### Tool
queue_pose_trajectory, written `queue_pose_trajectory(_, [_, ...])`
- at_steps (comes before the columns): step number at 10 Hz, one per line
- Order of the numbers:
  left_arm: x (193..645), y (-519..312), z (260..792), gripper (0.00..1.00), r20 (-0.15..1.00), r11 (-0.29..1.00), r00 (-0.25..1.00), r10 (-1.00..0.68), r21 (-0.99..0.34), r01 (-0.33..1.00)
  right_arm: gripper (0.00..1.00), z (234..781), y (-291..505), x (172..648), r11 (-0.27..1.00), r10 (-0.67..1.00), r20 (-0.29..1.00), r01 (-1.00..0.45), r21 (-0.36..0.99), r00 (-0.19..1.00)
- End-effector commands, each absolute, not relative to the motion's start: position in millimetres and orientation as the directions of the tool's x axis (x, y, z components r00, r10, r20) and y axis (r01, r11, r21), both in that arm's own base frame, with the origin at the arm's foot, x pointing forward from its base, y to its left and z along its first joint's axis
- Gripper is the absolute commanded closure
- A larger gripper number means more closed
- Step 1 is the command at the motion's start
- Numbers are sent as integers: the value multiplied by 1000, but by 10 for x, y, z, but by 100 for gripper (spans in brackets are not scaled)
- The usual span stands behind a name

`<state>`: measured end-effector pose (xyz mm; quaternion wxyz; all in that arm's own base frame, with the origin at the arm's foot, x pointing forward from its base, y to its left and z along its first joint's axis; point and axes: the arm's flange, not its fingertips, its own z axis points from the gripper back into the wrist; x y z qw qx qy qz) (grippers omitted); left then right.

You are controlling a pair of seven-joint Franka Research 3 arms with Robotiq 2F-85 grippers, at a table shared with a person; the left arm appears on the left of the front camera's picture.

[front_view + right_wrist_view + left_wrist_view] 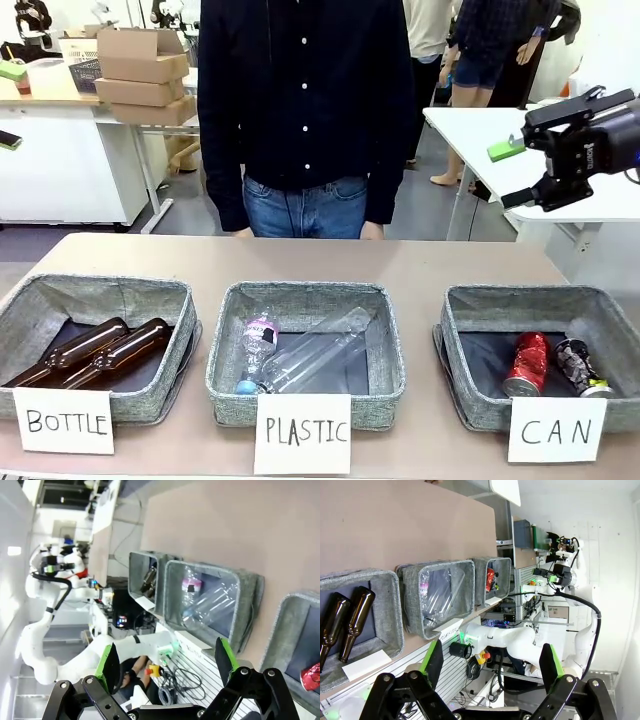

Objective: Sort the can waste into the basket.
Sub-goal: Pick up the can waste from the table and place it in the right Fabric basket.

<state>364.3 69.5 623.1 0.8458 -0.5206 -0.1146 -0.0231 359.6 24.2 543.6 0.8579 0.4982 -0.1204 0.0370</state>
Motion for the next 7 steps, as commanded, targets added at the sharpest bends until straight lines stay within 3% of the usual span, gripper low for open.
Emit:
queue_pose_trajectory(1, [3616,694,6250,0,209,459,975,76,-875,152,0,5464,190,3606,501,-37,271,-217,838,962])
queue_pose_trajectory(7, [3616,694,6250,0,209,459,975,76,-875,152,0,5464,190,3606,501,-37,271,-217,838,962])
